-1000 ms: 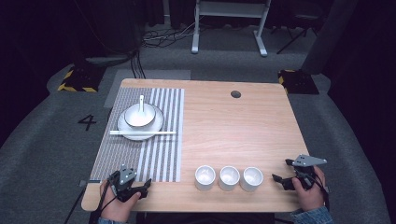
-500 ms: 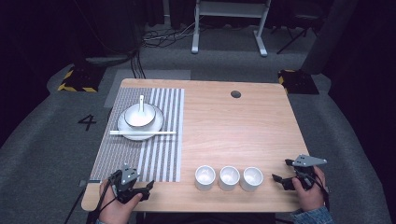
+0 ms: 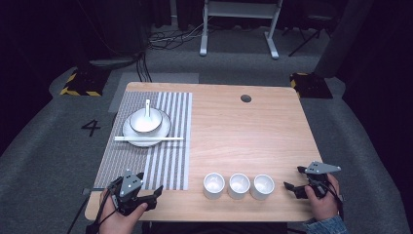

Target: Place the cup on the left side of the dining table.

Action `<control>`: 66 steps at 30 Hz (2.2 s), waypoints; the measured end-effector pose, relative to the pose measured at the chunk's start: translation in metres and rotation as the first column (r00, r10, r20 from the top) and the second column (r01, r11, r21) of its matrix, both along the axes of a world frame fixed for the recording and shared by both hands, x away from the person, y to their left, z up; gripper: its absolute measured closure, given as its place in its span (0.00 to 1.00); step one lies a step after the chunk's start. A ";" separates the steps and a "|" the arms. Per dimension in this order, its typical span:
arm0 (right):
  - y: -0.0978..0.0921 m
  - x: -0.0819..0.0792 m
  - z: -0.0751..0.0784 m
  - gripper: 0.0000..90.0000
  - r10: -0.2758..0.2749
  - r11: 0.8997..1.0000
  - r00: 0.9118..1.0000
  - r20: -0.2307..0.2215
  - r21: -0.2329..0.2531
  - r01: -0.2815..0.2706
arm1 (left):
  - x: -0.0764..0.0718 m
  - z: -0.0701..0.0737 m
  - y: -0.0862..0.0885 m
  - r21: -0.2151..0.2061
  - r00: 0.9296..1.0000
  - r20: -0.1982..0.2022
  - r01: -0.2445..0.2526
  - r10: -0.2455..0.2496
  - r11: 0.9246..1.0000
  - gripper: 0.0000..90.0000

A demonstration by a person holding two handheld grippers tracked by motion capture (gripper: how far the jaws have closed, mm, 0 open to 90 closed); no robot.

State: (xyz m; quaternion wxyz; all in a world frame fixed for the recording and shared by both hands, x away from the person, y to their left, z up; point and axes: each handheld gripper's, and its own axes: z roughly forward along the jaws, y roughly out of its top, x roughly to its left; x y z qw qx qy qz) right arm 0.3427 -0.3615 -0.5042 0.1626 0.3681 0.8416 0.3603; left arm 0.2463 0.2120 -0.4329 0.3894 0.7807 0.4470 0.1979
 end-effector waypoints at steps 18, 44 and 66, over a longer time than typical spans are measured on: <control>0.000 0.000 0.000 0.10 0.002 1.000 1.000 -0.001 -0.002 -0.002 | 0.004 0.019 -0.013 -0.076 0.994 0.105 -0.002 0.010 0.997 0.26; 0.000 0.000 0.000 0.10 0.000 1.000 1.000 0.000 0.000 0.000 | 0.019 0.041 -0.085 -0.079 0.968 0.181 0.188 -0.171 0.979 0.25; 0.000 0.000 0.000 0.10 0.000 1.000 1.000 0.001 0.000 0.000 | 0.038 0.016 -0.139 -0.147 0.959 0.148 0.261 -0.240 0.954 0.20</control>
